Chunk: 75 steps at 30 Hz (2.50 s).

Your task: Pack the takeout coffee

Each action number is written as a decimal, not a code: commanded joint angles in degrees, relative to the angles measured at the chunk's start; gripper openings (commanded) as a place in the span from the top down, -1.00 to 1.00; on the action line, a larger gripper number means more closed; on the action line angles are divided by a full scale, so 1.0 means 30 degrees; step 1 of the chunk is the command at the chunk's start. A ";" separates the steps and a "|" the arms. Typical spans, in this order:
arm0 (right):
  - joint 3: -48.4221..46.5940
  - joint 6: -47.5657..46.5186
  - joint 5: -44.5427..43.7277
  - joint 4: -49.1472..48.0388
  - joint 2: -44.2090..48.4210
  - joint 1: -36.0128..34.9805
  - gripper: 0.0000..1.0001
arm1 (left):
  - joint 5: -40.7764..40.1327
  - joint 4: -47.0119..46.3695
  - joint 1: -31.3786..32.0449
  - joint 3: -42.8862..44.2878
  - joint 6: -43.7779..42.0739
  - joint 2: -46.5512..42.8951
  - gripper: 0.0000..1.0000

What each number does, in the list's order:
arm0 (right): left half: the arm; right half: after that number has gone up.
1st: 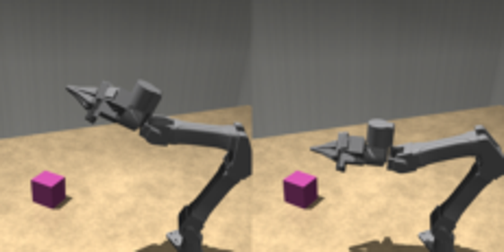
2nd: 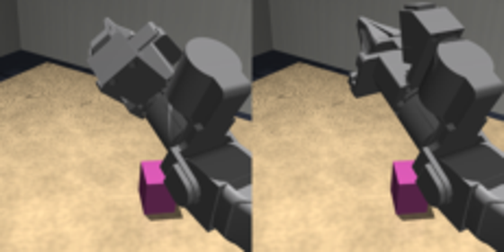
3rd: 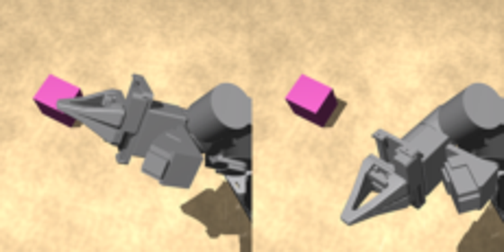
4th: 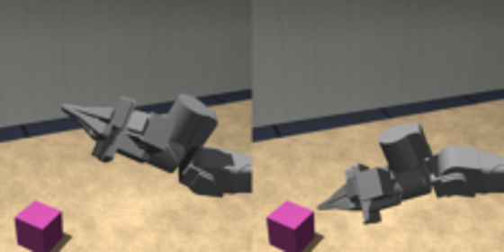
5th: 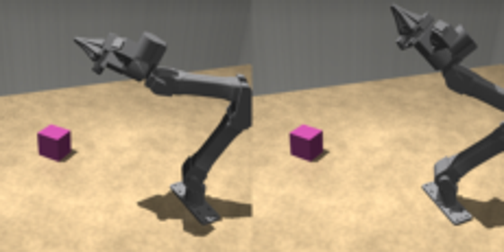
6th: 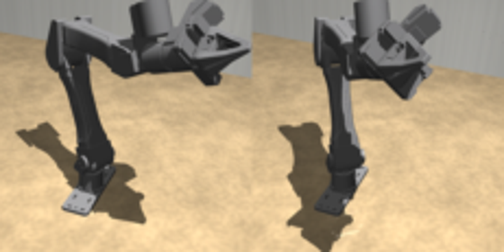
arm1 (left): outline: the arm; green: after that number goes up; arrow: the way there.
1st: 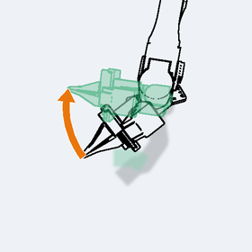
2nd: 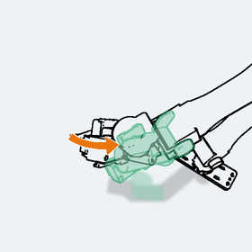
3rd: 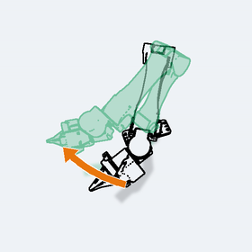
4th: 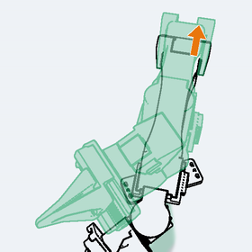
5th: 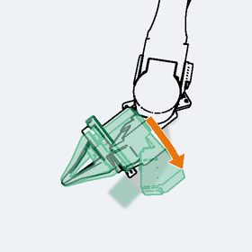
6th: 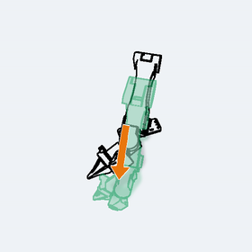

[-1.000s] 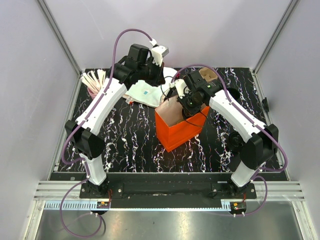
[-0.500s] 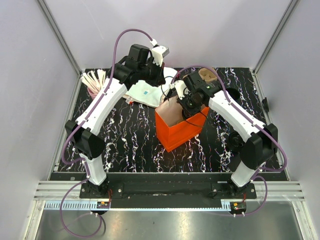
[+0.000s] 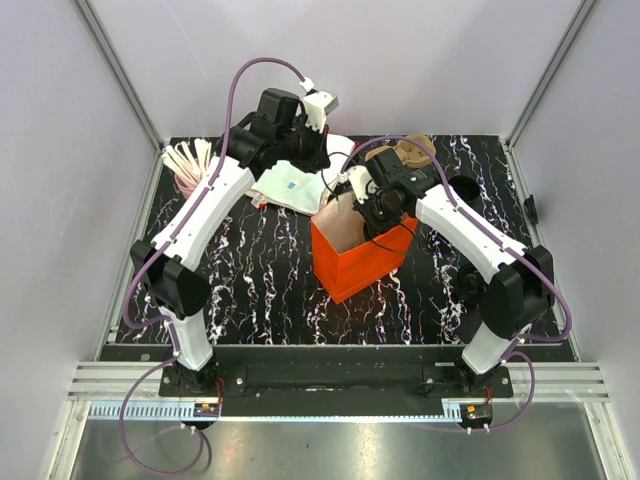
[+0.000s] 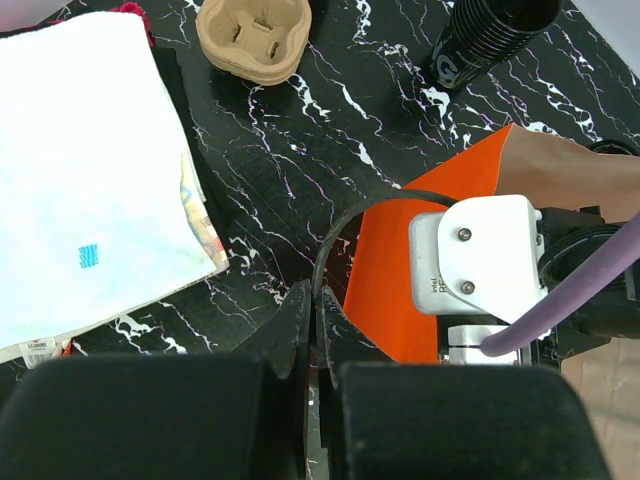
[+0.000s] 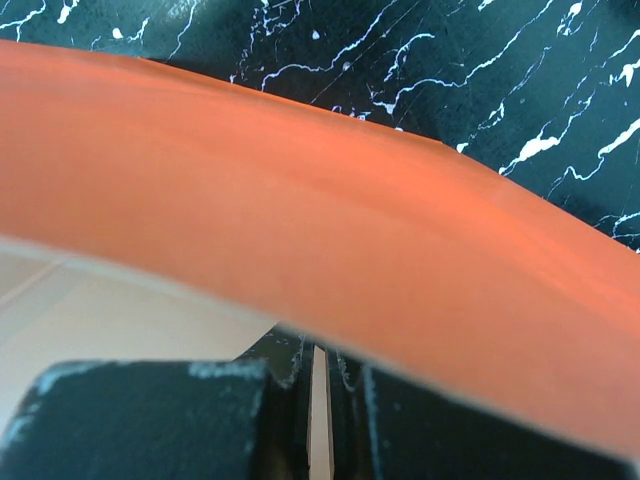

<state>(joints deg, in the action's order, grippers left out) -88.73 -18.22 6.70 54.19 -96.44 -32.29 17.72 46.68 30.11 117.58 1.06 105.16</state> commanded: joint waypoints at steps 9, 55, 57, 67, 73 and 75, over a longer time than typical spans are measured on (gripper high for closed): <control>0.0337 -0.0285 0.0345 -0.1013 0.0508 -0.0163 1.00 | -0.0719 -0.0529 0.0101 0.0269 0.0027 0.0335 1.00; 0.1510 -0.0285 0.0434 -0.1483 0.0859 -0.0163 0.70 | -0.0690 -0.0441 0.0423 0.0358 -0.0089 0.0248 1.00; 0.1451 -0.0343 0.0404 -0.1454 0.0976 -0.0163 0.57 | -0.0690 -0.0441 0.0452 0.0387 -0.0060 0.0248 1.00; 0.0574 -0.0636 0.0081 -0.0781 0.1415 -0.0163 -0.03 | -0.0690 -0.0412 0.0569 0.0299 -0.0119 0.0043 1.00; -0.0421 -0.0987 -0.0036 0.0069 0.1767 -0.0163 -0.31 | -0.0720 -0.0441 0.0599 0.0299 -0.0148 -0.0016 1.00; -0.0715 -0.1075 0.0081 0.0332 0.1913 -0.0163 -0.39 | -0.0749 -0.0441 0.0686 0.0328 -0.0148 -0.0045 1.00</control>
<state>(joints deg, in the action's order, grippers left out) -86.56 -20.12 7.33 53.71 -94.37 -32.32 15.97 46.83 31.51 117.58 1.10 107.13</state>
